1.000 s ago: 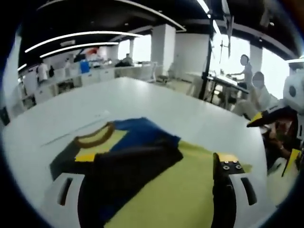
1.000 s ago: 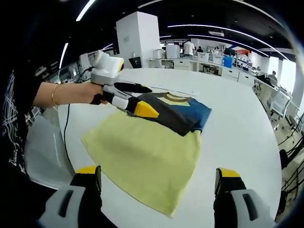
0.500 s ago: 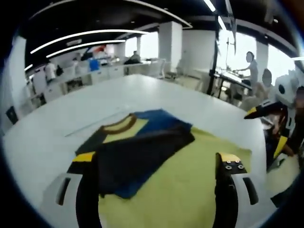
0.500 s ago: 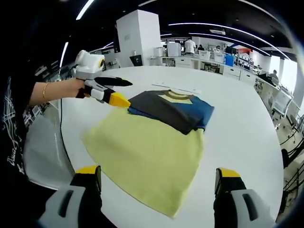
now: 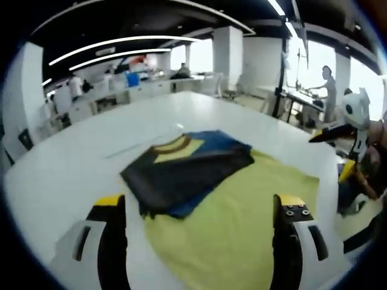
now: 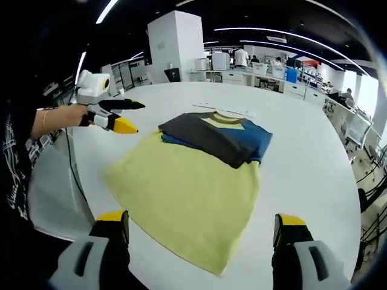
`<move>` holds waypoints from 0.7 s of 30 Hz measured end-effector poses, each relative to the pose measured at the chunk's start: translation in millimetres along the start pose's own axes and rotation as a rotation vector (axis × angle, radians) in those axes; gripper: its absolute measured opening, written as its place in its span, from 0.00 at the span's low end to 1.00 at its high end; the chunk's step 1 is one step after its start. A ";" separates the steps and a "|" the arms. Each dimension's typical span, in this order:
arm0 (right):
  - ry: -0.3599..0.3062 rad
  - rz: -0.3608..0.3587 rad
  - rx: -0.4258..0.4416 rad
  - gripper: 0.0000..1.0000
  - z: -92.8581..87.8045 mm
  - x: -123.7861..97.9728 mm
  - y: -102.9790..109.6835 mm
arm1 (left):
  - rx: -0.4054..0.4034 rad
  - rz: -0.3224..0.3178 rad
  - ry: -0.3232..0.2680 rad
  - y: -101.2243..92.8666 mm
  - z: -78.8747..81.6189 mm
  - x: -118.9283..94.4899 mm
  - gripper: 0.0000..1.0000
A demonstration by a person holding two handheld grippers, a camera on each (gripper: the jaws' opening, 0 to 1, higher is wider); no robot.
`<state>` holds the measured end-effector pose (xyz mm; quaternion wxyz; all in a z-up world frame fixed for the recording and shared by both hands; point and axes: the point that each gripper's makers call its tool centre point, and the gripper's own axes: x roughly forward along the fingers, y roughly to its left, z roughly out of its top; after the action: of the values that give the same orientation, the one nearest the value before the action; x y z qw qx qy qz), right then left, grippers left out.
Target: Fold the garment on the visible template until the final outline fits inside the template.
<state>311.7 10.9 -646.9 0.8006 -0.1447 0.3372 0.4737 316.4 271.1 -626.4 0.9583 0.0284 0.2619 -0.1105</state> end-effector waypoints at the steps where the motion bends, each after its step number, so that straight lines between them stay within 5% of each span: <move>1: 0.004 -0.001 0.003 0.99 -1.8 0.3 0.1 | -0.014 0.007 0.004 1.3 -4.0 -4.7 0.96; 21: 0.081 0.010 0.036 0.91 -36.8 14.7 5.0 | -0.094 0.062 0.089 -1.6 -85.5 -62.9 0.79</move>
<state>297.4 2.9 -683.3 0.7865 -0.1477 0.3785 0.4651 220.9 291.6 -668.0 0.9490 -0.0037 0.3080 -0.0667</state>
